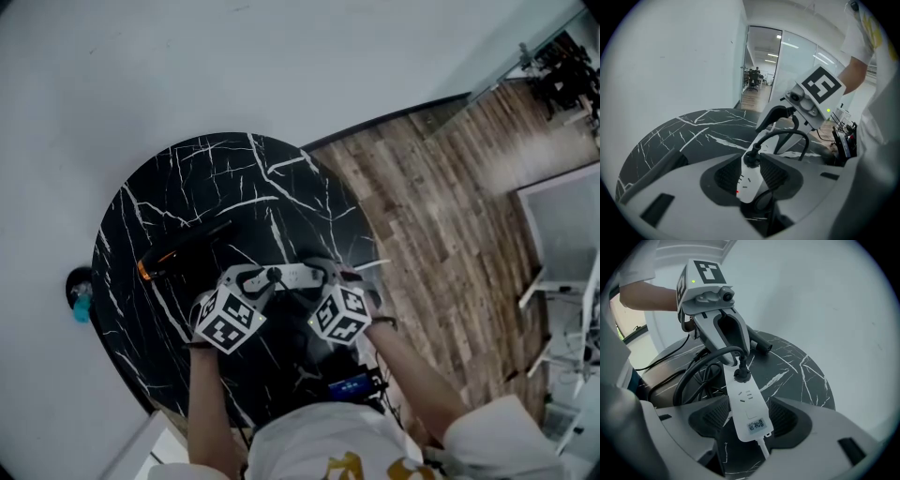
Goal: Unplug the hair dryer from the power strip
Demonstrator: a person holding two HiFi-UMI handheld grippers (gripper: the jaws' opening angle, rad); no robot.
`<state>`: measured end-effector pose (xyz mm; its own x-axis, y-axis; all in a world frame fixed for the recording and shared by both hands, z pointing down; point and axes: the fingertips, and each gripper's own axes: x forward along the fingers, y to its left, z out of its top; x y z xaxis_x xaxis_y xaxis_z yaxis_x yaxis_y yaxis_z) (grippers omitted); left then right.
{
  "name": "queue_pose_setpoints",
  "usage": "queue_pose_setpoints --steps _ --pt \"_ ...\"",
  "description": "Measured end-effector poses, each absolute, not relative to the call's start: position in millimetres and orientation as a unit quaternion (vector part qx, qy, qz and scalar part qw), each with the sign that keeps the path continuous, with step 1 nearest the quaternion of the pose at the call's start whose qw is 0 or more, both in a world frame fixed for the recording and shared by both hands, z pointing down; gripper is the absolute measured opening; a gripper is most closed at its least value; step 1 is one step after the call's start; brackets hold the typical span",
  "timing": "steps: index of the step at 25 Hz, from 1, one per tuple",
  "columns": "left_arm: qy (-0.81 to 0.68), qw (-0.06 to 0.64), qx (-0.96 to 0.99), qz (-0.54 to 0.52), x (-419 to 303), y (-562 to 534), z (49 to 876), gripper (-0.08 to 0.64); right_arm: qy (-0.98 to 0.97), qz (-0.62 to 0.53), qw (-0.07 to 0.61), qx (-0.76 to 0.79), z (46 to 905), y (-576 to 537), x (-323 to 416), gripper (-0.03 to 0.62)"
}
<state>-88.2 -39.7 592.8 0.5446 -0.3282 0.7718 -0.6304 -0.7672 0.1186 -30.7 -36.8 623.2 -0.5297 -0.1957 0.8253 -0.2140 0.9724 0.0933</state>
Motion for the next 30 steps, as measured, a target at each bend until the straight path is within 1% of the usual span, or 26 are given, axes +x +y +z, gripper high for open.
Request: queue_pose_setpoints --steps 7,11,15,19,21,22,30 --pt "-0.247 0.164 0.859 0.417 -75 -46 599 0.105 -0.85 -0.056 0.518 0.08 642 -37 -29 0.255" --pt "-0.243 0.158 0.855 0.43 -73 -50 606 0.104 -0.85 -0.082 0.516 0.064 644 -39 -31 0.258" --pt "-0.228 0.16 0.853 0.441 -72 -50 610 0.104 -0.865 -0.095 0.491 0.046 645 -39 -32 0.256" --pt "-0.206 0.143 0.851 0.462 -74 -47 610 0.103 -0.859 -0.092 0.501 0.048 645 -39 -32 0.256" --pt "-0.196 0.132 0.85 0.471 -75 -45 610 0.087 -0.857 -0.094 0.505 0.052 645 -40 -32 0.258" --pt "-0.192 0.129 0.85 0.473 -75 -44 610 0.065 -0.856 -0.097 0.505 0.054 645 -40 -32 0.258" --pt "-0.178 0.122 0.847 0.485 -74 -44 613 0.064 -0.851 -0.092 0.515 0.048 647 -40 -33 0.258"
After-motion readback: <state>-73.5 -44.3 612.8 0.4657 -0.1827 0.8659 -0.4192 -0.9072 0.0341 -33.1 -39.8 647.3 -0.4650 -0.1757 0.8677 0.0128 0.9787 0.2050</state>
